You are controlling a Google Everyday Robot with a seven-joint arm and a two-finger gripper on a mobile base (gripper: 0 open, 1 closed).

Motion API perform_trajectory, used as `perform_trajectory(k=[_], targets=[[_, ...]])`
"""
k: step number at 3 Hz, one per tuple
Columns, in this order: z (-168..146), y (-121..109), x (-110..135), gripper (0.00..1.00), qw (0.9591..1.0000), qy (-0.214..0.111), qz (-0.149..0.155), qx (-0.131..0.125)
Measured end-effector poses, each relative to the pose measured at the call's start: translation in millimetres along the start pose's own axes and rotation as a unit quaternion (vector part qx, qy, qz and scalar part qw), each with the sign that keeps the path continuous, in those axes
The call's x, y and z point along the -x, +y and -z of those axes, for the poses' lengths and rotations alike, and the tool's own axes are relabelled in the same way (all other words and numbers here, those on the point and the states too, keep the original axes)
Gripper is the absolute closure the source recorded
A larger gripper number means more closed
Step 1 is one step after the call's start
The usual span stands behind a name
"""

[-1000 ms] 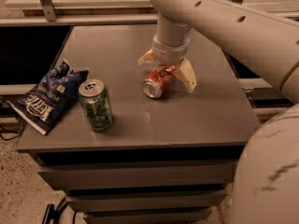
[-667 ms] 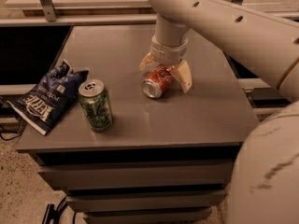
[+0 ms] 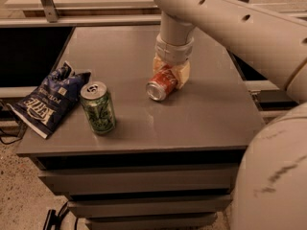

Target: Place coke can upright

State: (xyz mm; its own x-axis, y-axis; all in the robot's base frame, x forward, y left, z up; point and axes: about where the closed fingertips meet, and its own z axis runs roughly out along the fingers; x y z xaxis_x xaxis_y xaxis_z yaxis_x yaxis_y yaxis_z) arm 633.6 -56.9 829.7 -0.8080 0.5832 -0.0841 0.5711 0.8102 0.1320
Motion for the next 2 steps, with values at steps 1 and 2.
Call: perform_trajectory(k=[1, 2], targets=[[2.3, 0.3, 0.2, 0.59, 1.0000, 0.000, 0.000, 0.000], [2.3, 0.3, 0.2, 0.62, 1.0000, 0.000, 0.000, 0.000]])
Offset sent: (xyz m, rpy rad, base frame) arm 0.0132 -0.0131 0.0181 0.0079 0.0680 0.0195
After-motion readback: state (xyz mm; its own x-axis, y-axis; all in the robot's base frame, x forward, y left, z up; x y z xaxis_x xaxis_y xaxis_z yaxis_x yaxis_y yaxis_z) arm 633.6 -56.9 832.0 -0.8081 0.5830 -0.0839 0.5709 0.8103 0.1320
